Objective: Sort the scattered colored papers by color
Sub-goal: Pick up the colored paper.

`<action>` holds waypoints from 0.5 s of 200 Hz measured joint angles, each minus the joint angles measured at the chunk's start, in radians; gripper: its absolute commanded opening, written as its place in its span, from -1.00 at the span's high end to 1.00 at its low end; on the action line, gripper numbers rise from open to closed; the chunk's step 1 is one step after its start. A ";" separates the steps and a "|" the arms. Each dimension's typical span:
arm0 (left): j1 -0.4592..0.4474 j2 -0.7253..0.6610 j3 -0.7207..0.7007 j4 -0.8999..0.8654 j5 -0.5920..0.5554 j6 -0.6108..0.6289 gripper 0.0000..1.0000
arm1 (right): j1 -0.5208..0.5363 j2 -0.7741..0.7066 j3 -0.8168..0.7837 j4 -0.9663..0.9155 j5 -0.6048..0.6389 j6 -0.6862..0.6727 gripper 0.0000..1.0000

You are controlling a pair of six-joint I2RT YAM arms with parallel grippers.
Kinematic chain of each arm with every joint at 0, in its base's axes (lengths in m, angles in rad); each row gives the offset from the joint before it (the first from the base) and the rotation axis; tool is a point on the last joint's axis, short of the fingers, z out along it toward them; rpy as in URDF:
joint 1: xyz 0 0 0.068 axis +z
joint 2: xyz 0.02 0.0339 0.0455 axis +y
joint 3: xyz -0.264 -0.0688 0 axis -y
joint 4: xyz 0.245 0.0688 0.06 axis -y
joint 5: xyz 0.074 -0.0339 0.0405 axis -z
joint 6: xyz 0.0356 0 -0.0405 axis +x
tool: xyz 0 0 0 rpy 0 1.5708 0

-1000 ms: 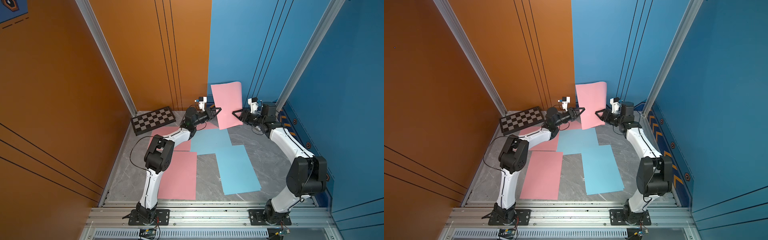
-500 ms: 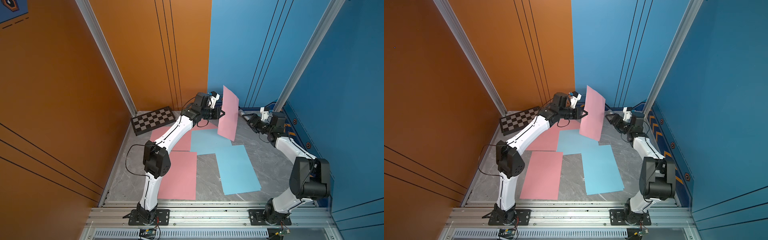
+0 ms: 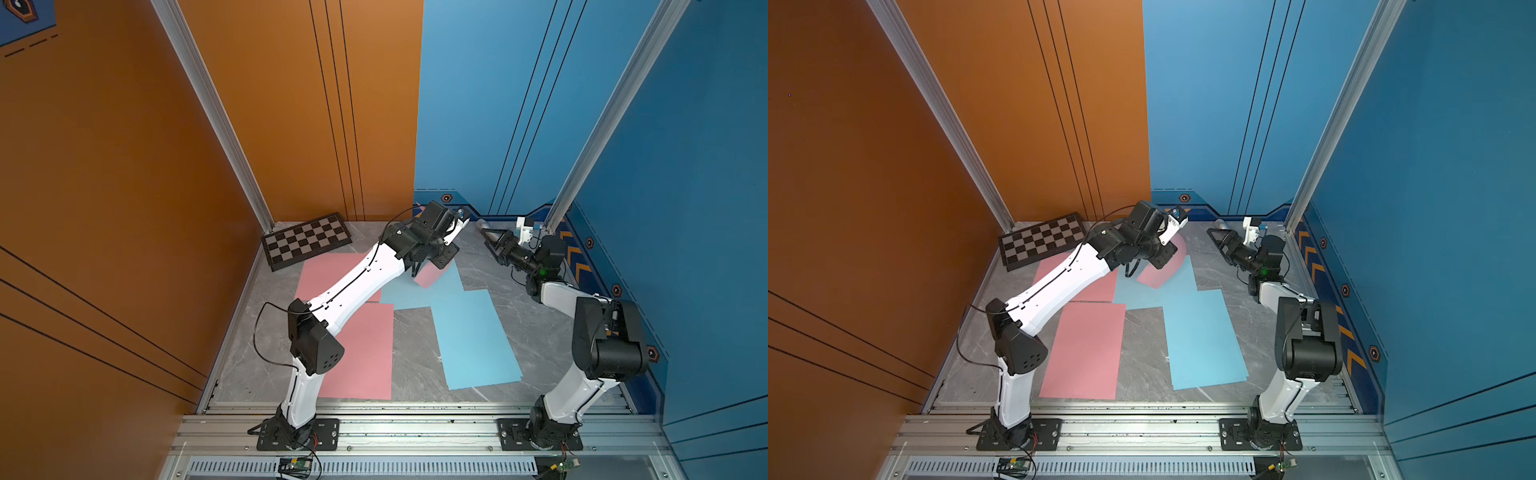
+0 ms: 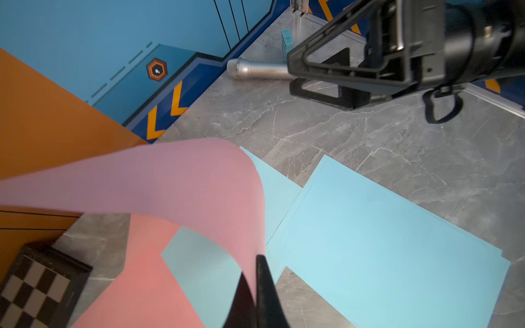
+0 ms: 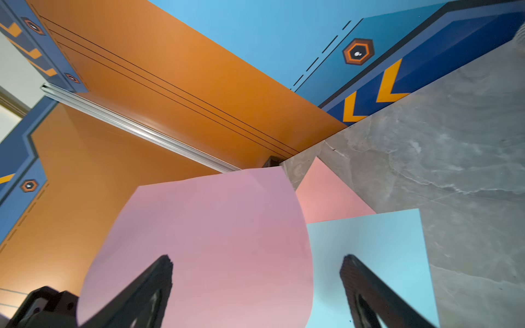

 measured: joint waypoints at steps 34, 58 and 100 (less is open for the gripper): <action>-0.014 -0.015 0.097 -0.003 -0.065 0.089 1.00 | 0.037 0.060 -0.015 0.269 -0.025 0.175 -0.85; -0.014 -0.064 0.091 0.018 -0.074 0.114 1.00 | 0.063 0.080 -0.016 0.391 -0.029 0.262 -0.84; 0.032 -0.329 -0.238 0.219 0.017 0.072 1.00 | 0.119 0.093 -0.003 0.481 -0.027 0.321 -0.85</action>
